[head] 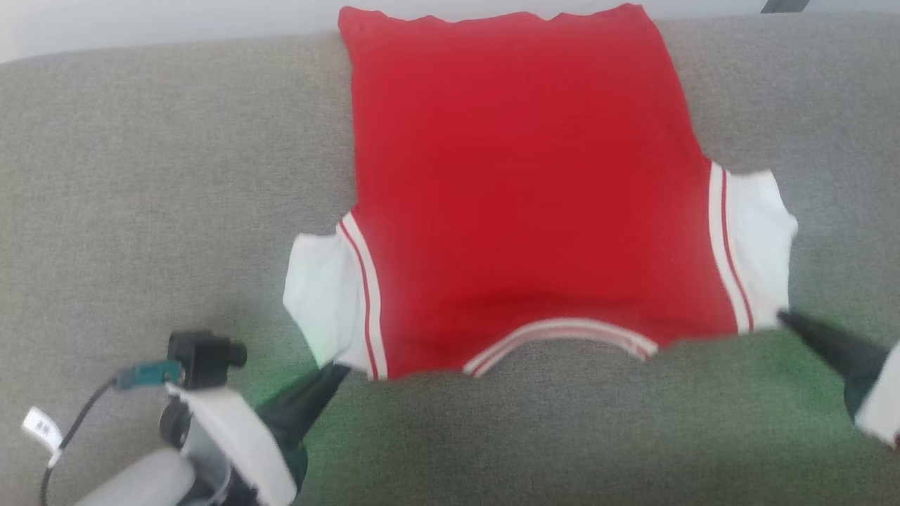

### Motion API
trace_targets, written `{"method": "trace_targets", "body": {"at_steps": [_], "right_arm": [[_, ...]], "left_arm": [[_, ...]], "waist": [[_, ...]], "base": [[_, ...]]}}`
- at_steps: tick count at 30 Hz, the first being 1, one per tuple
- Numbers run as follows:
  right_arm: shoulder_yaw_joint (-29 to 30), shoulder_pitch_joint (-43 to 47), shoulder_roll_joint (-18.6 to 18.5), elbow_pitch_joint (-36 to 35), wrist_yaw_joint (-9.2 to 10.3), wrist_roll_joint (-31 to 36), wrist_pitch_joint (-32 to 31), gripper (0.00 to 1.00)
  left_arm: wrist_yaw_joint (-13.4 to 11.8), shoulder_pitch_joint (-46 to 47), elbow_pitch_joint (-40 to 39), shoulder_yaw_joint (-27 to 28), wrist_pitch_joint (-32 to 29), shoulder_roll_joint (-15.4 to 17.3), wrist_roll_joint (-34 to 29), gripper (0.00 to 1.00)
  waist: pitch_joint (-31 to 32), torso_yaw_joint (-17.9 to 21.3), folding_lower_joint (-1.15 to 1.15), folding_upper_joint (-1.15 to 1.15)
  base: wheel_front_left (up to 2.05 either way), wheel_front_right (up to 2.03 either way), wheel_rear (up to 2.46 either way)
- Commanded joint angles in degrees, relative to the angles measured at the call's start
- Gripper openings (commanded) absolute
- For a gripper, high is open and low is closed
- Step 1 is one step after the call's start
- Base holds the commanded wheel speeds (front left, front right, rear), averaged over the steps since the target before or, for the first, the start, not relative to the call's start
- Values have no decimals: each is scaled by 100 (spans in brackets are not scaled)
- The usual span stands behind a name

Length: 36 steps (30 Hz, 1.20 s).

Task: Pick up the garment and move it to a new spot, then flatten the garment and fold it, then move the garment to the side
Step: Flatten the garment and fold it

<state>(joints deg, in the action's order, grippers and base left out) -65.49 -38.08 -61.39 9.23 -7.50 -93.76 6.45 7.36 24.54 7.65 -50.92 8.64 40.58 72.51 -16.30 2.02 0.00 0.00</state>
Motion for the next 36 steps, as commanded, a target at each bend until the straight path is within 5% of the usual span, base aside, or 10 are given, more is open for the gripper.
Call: {"method": "trace_targets", "body": {"at_steps": [1, 9, 13, 26, 34, 35, 36], "right_arm": [[-87, 155, -118, -167, 2, 37, -63, 0], [-502, 818, -944, -1366, 2, -14, -402, 0], [-533, 884, -1099, -1431, 1, 144, -231, 0], [-675, 560, 560, 665, 11, 1460, -741, 0], [-624, 665, 1333, 1411, 49, 1778, -536, 0], [-594, 626, 1351, 1416, 51, 1849, -466, 12], [-560, 576, 1351, 1377, 50, 1947, -373, 44]], "left_arm": [[-50, -204, -164, -39, -23, 135, 44, 0], [-544, -1151, -1334, -204, -160, 955, 267, 0], [-720, -1354, -1641, -152, -4, 1019, 316, 0], [-517, -563, 72, -525, -204, -206, -128, 0], [-466, -429, 893, -649, -124, -539, -372, 0], [-446, -422, 954, -650, -99, -571, -367, 0], [-430, -420, 1013, -654, -88, -590, -374, 0]], "waist": [[4, -7, 0, 0], [-49, -41, 0, 0], [-58, -55, 0, 0], [23, -135, 0, 0], [-78, -121, 0, 0], [-87, -111, 0, 0], [-91, -95, 0, 0]], "base": [[0, 0, 0], [0, 0, 0], [0, 0, 0], [0, 0, 0], [0, 0, 0], [0, 0, 0], [0, 0, 0]]}}
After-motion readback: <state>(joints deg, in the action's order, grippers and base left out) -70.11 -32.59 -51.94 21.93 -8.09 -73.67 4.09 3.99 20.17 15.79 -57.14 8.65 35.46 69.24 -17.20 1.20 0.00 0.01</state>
